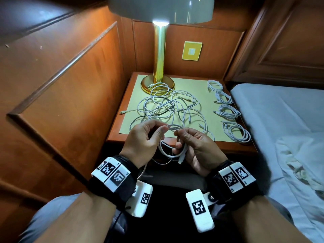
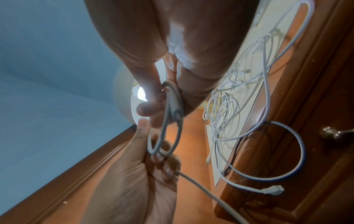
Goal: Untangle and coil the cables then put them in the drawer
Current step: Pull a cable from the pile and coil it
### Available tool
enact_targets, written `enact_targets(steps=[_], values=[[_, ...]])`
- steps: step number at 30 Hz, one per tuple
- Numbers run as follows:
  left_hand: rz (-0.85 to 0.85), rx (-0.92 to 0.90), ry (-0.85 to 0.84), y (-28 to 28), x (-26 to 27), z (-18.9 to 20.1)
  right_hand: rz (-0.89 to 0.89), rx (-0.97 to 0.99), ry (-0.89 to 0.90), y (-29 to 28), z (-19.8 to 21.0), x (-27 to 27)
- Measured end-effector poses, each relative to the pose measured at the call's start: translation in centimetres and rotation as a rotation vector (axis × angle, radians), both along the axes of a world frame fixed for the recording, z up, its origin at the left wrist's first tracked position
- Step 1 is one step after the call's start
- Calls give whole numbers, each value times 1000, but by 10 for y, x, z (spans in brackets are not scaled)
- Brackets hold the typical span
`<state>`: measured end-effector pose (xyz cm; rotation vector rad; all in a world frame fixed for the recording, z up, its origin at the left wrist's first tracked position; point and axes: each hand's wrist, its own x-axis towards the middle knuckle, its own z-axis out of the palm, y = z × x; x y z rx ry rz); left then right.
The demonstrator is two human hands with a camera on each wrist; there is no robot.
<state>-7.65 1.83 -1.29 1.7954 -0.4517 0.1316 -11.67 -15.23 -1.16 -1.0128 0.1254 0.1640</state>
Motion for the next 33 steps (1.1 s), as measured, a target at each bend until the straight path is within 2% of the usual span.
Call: enact_targets(steps=[3,7,10,14,19,22,23,26,28,30,33], values=[[-10,-4,-5,-1,-1,0,19,46,32,-1,4,-1],[-31,-55,14,-2,-2,-4,187,22,102,-5,11,-3],[-72,2,-19,-1,-2,-3,211,72,155,-7,14,-4],[-163,229,-9,15,10,-1,-34,235,135,-24,19,1],[-10,439,-53,33,22,-5,-374,327,12,-53,17,3],[-78,474,-106,27,16,-7,-432,172,-105,-53,14,2],[-149,465,-98,22,12,-7,-419,20,-158,-51,11,2],[-398,438,-87,3,-10,-8,-246,-651,-310,-40,0,-2],[-446,332,-139,-5,-18,-7,-80,-922,-327,-32,-9,-4],[-364,183,-168,-4,-16,-4,29,-913,-290,-25,-12,-3],[-190,73,-140,5,-5,-2,150,-637,-155,-19,-6,-3]])
